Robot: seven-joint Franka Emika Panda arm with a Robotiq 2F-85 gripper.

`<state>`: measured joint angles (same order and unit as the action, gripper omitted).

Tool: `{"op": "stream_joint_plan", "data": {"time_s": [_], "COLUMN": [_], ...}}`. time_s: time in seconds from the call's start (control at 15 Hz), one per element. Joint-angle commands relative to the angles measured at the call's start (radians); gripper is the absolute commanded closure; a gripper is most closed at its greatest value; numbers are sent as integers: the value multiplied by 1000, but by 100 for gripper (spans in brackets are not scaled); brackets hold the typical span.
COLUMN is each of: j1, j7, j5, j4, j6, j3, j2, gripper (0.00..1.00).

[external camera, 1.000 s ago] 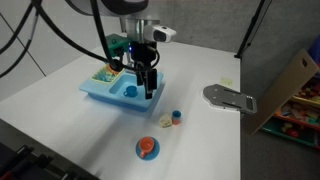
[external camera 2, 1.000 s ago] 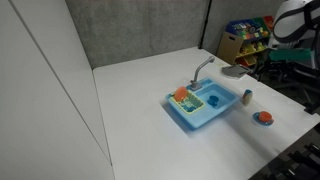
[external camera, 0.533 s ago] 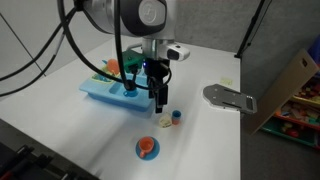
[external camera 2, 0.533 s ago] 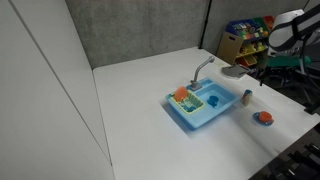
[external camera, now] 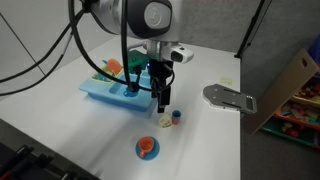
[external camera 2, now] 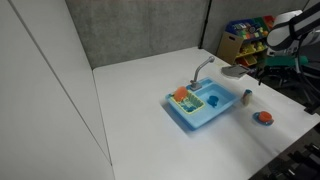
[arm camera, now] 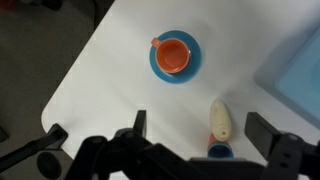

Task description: Put the white bottle onto the toy sink

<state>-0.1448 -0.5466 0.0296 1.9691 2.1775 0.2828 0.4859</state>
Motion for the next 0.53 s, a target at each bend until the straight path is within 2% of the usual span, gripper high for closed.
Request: {"op": "stream_joint_plan", "data": {"time_s": [0.0, 0.47], "j1": [0, -22], "j7": [5, 32], "j5": [-4, -70], "j4": [1, 28], "j6": [19, 185], "j3": [1, -8], "j2": [0, 29], "gripper": [0, 0]}}
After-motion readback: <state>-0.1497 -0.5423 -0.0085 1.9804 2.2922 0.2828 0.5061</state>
